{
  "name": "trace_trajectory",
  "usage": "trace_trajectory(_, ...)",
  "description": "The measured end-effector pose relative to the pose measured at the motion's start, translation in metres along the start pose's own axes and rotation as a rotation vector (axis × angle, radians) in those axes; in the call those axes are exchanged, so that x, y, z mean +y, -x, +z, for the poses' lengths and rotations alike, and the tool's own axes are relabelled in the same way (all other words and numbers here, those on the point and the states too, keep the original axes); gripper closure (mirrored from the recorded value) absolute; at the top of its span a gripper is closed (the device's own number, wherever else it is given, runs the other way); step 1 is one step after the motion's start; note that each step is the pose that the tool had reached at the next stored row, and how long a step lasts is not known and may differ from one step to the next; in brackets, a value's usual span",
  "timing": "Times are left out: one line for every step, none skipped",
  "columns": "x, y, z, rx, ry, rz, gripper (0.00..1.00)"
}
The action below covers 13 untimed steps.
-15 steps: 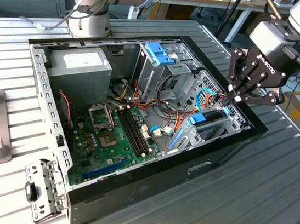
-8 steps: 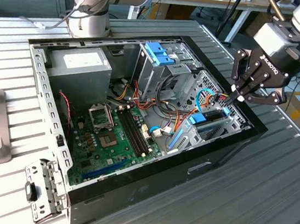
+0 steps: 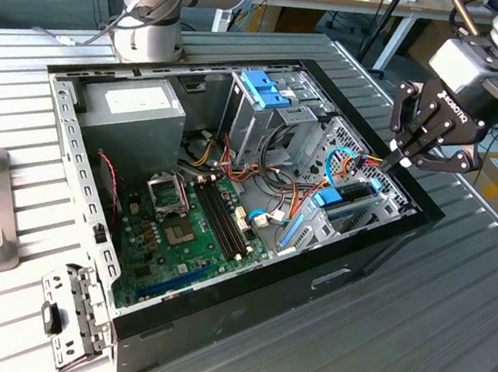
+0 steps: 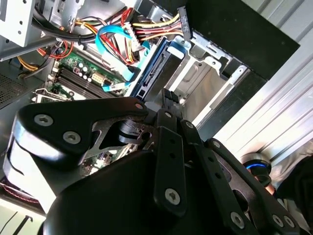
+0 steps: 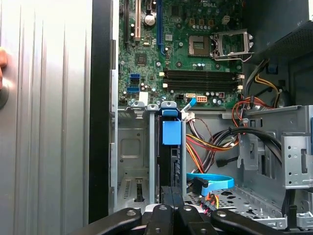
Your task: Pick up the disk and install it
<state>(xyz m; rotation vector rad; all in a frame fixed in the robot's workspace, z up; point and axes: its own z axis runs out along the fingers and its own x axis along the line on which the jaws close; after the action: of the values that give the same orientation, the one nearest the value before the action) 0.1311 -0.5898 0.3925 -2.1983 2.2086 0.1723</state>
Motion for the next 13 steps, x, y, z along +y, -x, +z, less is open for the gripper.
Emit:
trace_trajectory(-0.0008, 0.0000, 0.0000, 0.0000, 0.0000, 0.000, 0.89)
trace_trajectory(-0.0018, 0.0000, -0.0001, 0.0000, 0.0000, 0.000, 0.89)
trace_trajectory(-0.0026, 0.0000, -0.0001, -0.0001, 0.0000, 0.000, 0.89)
trace_trajectory(-0.0035, 0.0000, -0.0002, -0.0001, 0.0000, 0.000, 0.89)
trace_trajectory(-0.0044, 0.0000, -0.0003, 0.0000, 0.0000, 0.000, 0.89)
trace_trajectory(-0.0052, 0.0000, -0.0003, 0.0000, 0.0000, 0.000, 0.89)
trace_trajectory(-0.0072, 0.0000, -0.0004, 0.0000, 0.0000, 0.000, 0.89)
trace_trajectory(-0.0089, 0.0000, -0.0005, -0.0001, 0.0000, 0.000, 0.89)
trace_trajectory(-0.0104, 0.0001, -0.0006, -0.0001, 0.0001, 0.000, 0.89)
trace_trajectory(-0.0113, 0.0001, -0.0007, 0.0000, 0.0001, 0.000, 0.89)
trace_trajectory(-0.0128, 0.0001, -0.0008, 0.0000, 0.0001, 0.000, 0.89)
trace_trajectory(-0.0141, 0.0001, -0.0008, -0.0002, 0.0001, 0.000, 0.89)
trace_trajectory(-0.0153, 0.0001, -0.0009, -0.0001, 0.0001, 0.000, 0.89)
